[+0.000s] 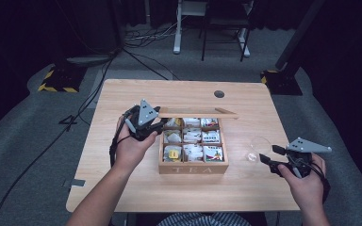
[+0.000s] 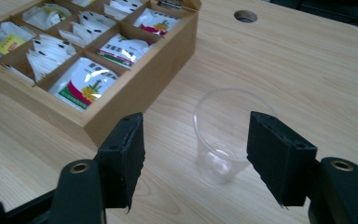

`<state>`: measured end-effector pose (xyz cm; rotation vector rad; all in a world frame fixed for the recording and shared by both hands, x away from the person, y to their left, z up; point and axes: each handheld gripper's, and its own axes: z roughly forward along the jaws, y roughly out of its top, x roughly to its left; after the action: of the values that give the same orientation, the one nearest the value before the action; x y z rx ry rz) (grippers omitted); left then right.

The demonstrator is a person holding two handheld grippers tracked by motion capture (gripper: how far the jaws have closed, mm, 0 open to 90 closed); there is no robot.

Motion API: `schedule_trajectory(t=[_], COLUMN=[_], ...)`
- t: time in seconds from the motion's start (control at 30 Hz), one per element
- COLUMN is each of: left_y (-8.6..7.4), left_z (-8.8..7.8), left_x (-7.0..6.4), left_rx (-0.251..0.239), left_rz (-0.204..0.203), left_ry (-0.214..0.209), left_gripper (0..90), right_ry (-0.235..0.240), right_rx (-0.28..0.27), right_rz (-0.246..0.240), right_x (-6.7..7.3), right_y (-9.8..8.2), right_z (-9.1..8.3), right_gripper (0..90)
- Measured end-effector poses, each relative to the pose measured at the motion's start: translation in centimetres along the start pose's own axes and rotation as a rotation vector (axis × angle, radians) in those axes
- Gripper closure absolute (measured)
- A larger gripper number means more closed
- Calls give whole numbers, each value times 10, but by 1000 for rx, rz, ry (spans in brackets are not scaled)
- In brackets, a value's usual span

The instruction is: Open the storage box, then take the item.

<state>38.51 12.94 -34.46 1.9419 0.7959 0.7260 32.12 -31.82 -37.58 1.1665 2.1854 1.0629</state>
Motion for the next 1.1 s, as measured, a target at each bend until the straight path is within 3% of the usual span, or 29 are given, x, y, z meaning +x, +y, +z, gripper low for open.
schedule_trajectory(t=[0.37, 0.57, 0.7, 0.93, 1.1], left_y=[-1, -2, -2, -2, -3], left_z=[0, 0, 0, 0, 2], left_x=[1, 1, 0, 2, 5], left_rx=[-1, -4, -6, -10, -19], left_rz=[-9, -14, -16, -16, -28], left_ry=[-16, -14, -10, -23, -40], left_gripper=[564, 562, 563, 560, 551], right_ry=[105, 134, 156, 158, 181], right_rx=[-30, -41, -9, -37, 11], right_rz=[16, 4, -3, -19, -63], right_x=[26, 36, 49, 72, 83], right_y=[20, 29, 35, 48, 55], right_z=[22, 34, 44, 57, 65], right_gripper=[342, 330, 315, 349, 389])
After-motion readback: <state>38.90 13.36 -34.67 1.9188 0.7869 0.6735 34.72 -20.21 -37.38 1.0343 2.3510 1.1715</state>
